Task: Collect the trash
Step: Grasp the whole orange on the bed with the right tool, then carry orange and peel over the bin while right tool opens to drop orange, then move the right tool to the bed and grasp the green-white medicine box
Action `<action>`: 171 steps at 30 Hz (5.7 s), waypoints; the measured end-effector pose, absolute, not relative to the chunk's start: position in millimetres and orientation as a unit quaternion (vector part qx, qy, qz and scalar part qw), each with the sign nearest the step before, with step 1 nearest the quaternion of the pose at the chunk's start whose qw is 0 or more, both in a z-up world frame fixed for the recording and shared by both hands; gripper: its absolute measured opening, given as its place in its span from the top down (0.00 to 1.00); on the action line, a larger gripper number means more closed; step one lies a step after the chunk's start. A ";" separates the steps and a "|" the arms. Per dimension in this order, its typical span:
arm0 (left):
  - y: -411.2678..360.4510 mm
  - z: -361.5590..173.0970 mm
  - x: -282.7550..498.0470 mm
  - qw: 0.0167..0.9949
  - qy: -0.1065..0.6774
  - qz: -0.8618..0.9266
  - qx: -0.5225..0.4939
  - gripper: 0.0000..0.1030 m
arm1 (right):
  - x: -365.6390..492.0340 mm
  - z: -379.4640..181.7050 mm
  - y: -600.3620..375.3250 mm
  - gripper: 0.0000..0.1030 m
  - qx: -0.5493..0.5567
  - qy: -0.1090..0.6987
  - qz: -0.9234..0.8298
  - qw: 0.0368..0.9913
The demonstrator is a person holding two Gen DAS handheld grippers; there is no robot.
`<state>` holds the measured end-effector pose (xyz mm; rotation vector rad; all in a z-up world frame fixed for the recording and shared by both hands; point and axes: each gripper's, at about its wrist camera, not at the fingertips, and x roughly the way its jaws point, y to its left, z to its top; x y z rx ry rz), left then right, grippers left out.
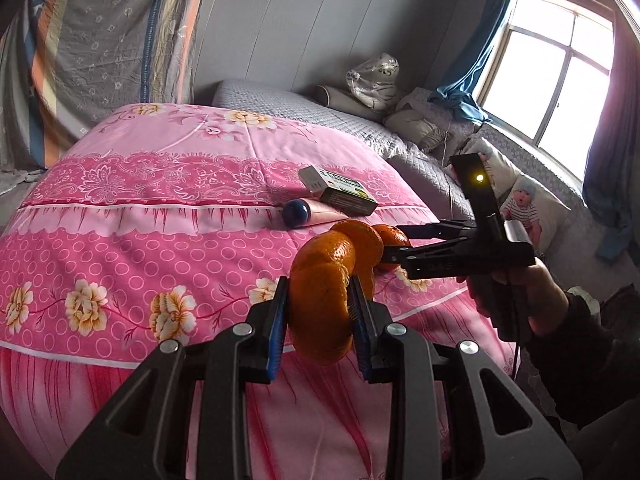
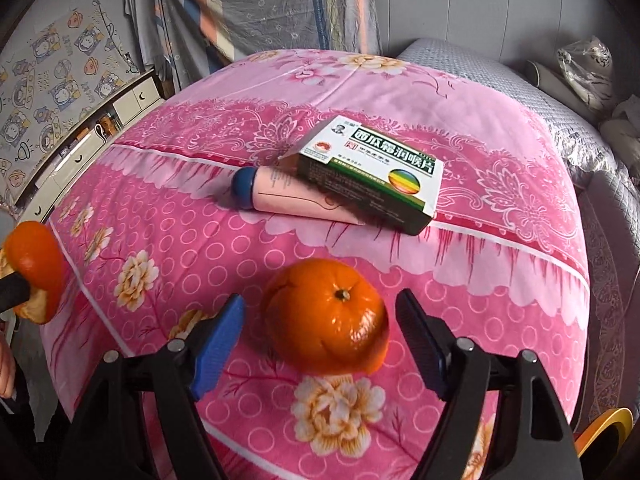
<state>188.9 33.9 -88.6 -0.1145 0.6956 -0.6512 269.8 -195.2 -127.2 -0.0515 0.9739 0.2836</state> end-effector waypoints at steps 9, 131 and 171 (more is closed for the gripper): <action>31.1 -83.9 186.4 0.890 0.327 -0.313 -0.053 0.74 | 263.7 -127.3 -196.8 0.55 -0.026 0.464 0.124 0.876; 35.0 -81.0 227.8 0.904 0.296 -0.273 -0.143 0.08 | 251.8 -57.9 -240.2 0.25 -0.227 0.413 0.320 0.822; 8.7 -82.9 268.9 0.893 0.342 -0.275 -0.101 0.08 | 400.9 -88.4 -232.9 0.38 -0.164 0.514 0.411 0.735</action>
